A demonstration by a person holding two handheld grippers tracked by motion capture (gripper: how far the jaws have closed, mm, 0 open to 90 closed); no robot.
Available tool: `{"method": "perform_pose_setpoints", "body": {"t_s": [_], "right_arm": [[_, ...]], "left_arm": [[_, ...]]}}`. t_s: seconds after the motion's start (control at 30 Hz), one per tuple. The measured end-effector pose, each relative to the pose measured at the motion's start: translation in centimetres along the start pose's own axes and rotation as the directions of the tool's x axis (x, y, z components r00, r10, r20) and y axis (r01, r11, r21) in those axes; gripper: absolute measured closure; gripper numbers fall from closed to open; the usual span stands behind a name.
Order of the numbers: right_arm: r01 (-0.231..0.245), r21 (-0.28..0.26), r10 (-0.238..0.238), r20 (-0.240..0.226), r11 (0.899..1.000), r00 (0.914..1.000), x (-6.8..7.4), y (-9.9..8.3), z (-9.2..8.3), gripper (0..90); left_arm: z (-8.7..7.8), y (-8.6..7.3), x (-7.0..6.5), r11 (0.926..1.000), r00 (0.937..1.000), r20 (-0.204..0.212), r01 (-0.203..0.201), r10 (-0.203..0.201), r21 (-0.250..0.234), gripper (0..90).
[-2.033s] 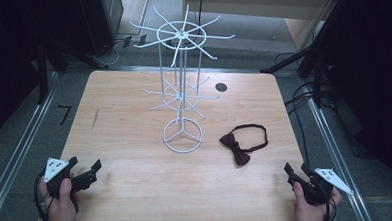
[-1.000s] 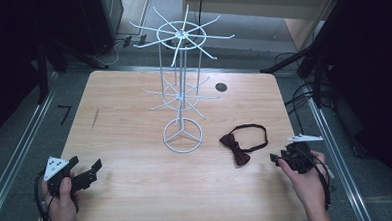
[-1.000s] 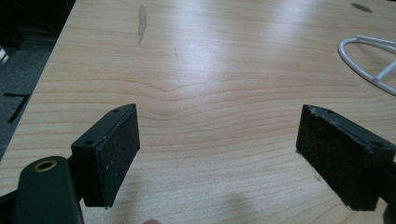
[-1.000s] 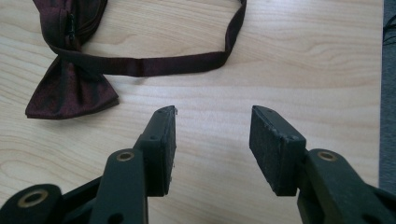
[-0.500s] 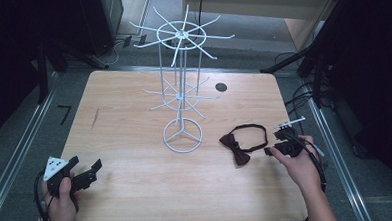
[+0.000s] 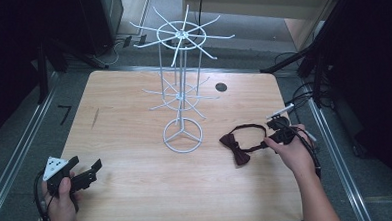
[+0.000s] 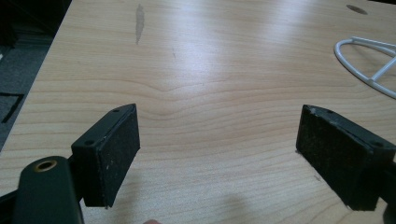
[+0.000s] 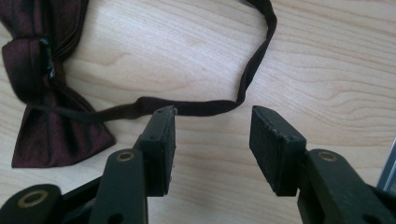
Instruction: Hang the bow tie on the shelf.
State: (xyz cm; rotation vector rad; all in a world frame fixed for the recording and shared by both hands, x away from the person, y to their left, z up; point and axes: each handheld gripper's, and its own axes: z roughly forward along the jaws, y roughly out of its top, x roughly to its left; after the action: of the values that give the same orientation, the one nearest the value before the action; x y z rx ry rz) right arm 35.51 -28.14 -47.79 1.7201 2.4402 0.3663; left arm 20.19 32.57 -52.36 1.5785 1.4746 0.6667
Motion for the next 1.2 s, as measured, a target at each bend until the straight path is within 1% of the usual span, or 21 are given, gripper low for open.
{"method": "perform_pose_setpoints", "body": {"t_s": [0.2,0.27,0.33,0.43,0.47,0.5,0.53,0.6,0.7,0.77,0.8,0.83,0.87,0.9,0.93,0.97,1.13,1.2], "right_arm": [[-0.046,0.056,0.044,0.031,0.997,0.9985,-0.4,1.6,0.8,54.8],[-0.062,0.06,0.06,0.043,0.996,0.9973,-0.5,2.1,1.1,55.8],[-0.082,0.061,0.079,0.052,0.995,0.9955,-0.7,2.4,1.5,58.9],[-0.091,0.072,0.087,0.054,0.993,0.9948,-0.8,2.5,1.9,60.9],[-0.093,0.089,0.089,0.05,0.992,0.9948,-0.8,2.6,2.3,61.8],[-0.093,0.089,0.089,0.05,0.992,0.9948,-0.8,2.6,2.3,61.8],[-0.093,0.097,0.088,0.05,0.991,0.9948,-0.9,2.6,2.6,65.0],[-0.096,0.099,0.092,0.051,0.99,0.9945,-0.9,2.6,2.7,66.4],[-0.098,0.104,0.094,0.047,0.99,0.9945,-0.9,2.5,3.0,72.2],[-0.098,0.119,0.093,0.042,0.988,0.9947,-0.9,2.5,3.3,75.8],[-0.095,0.128,0.09,0.046,0.987,0.9949,-1.0,2.4,3.5,77.3],[-0.104,0.129,0.099,0.041,0.986,0.9942,-1.0,2.4,3.5,80.2],[-0.102,0.134,0.099,0.034,0.986,0.9946,-1.0,2.5,3.5,84.5],[-0.102,0.14,0.098,0.035,0.985,0.9946,-0.9,2.5,3.5,86.6],[-0.102,0.14,0.098,0.035,0.985,0.9946,-0.9,2.5,3.5,86.6],[-0.096,0.141,0.093,0.03,0.985,0.9952,-0.8,2.6,3.6,88.8],[-0.079,0.158,0.07,0.063,0.984,0.9956,-0.3,2.9,3.6,90.0],[-0.083,0.157,0.073,0.068,0.984,0.995,-0.2,2.9,3.7,90.0]], "left_arm": [[0.0,0.0,0.0,1.0,1.0,0.0,0.001,-0.001,0.0,14.4],[0.0,0.0,0.0,1.0,1.0,0.001,0.002,-0.002,-0.001,14.4],[0.0,0.0,0.0,1.0,1.0,0.002,0.003,-0.003,0.0,14.4],[0.0,0.0,0.0,1.0,1.0,0.003,0.002,-0.002,0.001,14.4],[0.0,0.0,0.0,1.0,1.0,0.003,0.004,-0.004,0.0,14.4],[0.0,0.0,0.0,1.0,1.0,0.003,0.004,-0.004,0.0,14.4],[0.0,0.0,0.0,1.0,1.0,0.003,0.005,-0.005,0.001,14.4],[0.0,0.0,0.0,1.0,1.0,0.003,0.004,-0.004,0.003,14.4],[0.0,0.0,0.0,1.0,1.0,0.004,0.002,-0.002,0.003,14.4],[0.0,0.0,0.0,1.0,1.0,0.003,0.003,-0.003,0.001,14.4],[0.0,0.0,0.0,1.0,1.0,0.004,0.002,-0.002,0.002,14.4],[0.0,0.0,0.0,1.0,1.0,0.004,0.002,-0.002,0.002,14.4],[0.0,0.0,0.0,1.0,1.0,0.003,0.002,-0.002,0.003,14.4],[0.0,0.0,0.0,1.0,1.0,0.003,0.001,-0.001,0.004,14.4],[0.0,0.0,0.0,1.0,1.0,0.003,0.001,-0.001,0.005,14.4],[0.0,0.0,0.0,1.0,1.0,0.002,0.001,-0.001,0.006,14.4],[0.0,0.0,0.0,1.0,1.0,0.002,0.0,0.0,0.002,14.5],[0.0,0.0,0.0,1.0,1.0,0.003,0.002,-0.002,0.002,14.5]]}}
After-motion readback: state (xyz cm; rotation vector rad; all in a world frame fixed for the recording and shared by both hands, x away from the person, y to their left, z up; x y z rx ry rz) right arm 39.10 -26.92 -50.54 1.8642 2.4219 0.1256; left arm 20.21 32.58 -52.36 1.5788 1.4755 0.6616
